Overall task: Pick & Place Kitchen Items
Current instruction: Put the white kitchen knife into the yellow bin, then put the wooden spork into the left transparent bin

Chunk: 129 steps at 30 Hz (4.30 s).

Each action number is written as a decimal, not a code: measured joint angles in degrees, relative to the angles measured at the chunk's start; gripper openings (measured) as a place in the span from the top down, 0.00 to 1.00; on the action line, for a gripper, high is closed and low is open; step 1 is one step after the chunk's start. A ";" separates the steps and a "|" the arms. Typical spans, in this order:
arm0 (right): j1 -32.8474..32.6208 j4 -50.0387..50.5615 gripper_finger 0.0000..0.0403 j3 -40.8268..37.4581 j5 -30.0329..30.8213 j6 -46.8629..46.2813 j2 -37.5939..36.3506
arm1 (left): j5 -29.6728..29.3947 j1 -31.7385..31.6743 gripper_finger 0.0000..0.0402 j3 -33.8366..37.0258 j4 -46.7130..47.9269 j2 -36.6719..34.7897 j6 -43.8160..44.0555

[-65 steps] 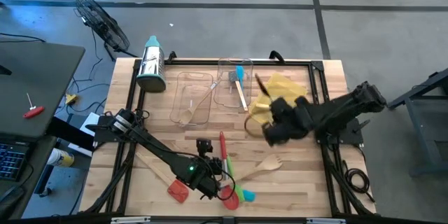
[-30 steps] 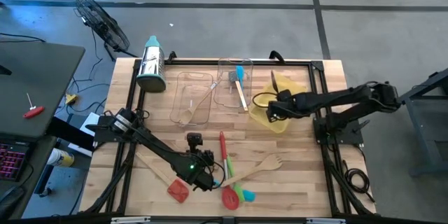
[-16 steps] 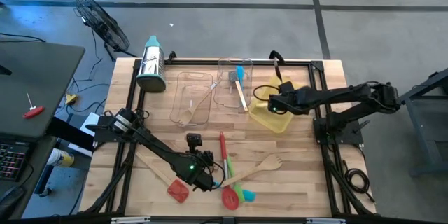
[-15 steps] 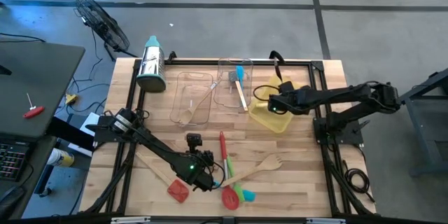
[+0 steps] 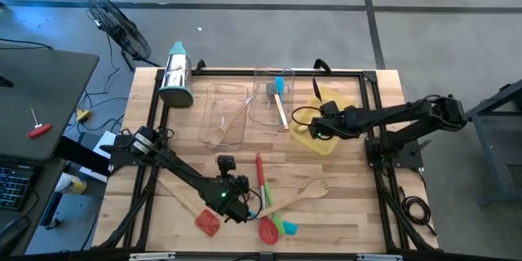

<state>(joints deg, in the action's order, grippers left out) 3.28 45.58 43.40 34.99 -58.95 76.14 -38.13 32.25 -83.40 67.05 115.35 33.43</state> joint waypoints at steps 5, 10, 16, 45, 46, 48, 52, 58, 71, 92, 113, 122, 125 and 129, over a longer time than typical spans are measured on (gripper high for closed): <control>-2.00 0.56 0.94 0.00 -2.08 -3.96 0.00 | -0.18 0.00 0.30 0.00 -0.07 0.00 0.00; -3.97 2.04 0.94 0.00 -8.33 -9.92 0.00 | -0.19 0.00 0.30 0.08 -0.24 0.00 0.28; -4.41 6.51 0.94 0.00 -13.39 -15.75 0.00 | -0.20 0.02 0.30 1.60 -2.15 0.11 0.28; 8.12 6.44 0.90 0.00 -33.56 -9.74 0.35 | 0.57 0.90 0.30 2.23 -3.04 0.09 1.55; 8.12 6.43 0.90 0.00 -33.54 -9.68 0.35 | 0.57 0.90 0.30 2.23 -3.06 0.09 1.55; 8.07 6.39 0.88 0.00 -32.96 -9.20 0.35 | 0.59 0.90 0.30 2.23 -3.25 0.09 1.53; 8.10 5.83 0.86 0.00 -31.97 -8.70 0.35 | 0.63 0.90 0.30 2.23 -3.51 0.09 1.51; 7.94 4.29 0.85 0.00 -30.25 -8.67 0.35 | 0.74 0.90 0.30 2.23 -3.61 0.09 1.46; 5.82 2.30 0.68 0.00 -23.77 -5.44 0.33 | 0.74 0.90 0.30 2.23 -4.16 0.02 1.37; 4.87 -17.12 0.51 -0.02 -12.81 11.10 -4.97 | 1.62 0.76 0.30 2.25 -5.97 0.02 -0.36; -21.51 -45.02 0.52 0.04 -36.19 44.94 -11.60 | 1.11 -2.64 0.30 -2.41 -1.51 0.02 -3.55; -31.32 -45.33 0.52 0.04 -25.65 46.80 -3.09 | -3.19 -2.64 0.30 -8.21 -2.55 0.00 -6.54; -33.10 -46.50 0.52 0.04 -23.88 47.06 2.05 | -4.87 -2.62 0.30 -8.82 -4.20 0.00 -7.70; -34.81 -48.35 0.52 0.04 -23.13 47.23 8.31 | -5.50 -2.62 0.30 -8.87 -5.44 0.00 -8.16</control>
<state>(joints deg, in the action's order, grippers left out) -31.53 -2.77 43.44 11.87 -11.73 84.45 -43.63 29.63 -92.27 61.61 115.35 25.27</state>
